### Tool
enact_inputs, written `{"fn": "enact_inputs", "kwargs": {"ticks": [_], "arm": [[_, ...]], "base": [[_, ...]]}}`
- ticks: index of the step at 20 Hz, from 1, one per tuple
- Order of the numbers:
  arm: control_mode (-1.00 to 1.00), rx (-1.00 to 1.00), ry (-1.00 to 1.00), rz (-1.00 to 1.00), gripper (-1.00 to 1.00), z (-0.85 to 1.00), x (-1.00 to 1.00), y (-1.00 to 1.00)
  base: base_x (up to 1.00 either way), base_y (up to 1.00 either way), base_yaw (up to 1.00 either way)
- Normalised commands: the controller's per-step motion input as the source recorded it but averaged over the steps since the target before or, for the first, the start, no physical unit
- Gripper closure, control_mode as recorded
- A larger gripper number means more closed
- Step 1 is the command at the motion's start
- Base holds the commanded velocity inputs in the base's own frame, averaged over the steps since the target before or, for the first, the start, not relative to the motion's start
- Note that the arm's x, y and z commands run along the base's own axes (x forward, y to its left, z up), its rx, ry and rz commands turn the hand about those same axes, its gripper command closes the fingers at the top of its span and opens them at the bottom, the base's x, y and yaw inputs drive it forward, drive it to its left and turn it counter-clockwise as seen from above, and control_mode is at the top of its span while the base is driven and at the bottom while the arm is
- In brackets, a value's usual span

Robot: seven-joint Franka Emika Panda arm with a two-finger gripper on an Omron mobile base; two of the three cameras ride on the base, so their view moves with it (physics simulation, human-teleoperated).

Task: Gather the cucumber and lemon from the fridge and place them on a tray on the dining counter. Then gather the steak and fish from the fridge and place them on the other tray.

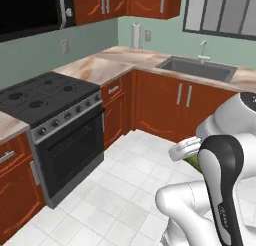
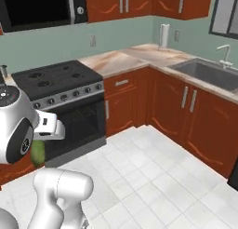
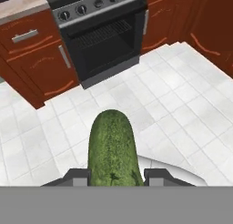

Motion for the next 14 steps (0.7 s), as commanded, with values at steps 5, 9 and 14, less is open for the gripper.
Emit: {"fn": "enact_inputs", "kwargs": {"ticks": [5, 9, 14], "arm": [[1.0, 0.0, 0.0, 0.0, 1.0, 0.0, 0.0, 0.0], [1.0, 0.0, 0.0, 0.0, 1.0, 0.0, 0.0, 0.0], [1.0, 0.0, 0.0, 0.0, 1.0, 0.0, 0.0, 0.0]], "base": [[-0.08, 0.64, 0.51], [-0.1, 0.7, 0.51], [-0.11, 0.73, 0.47]]}}
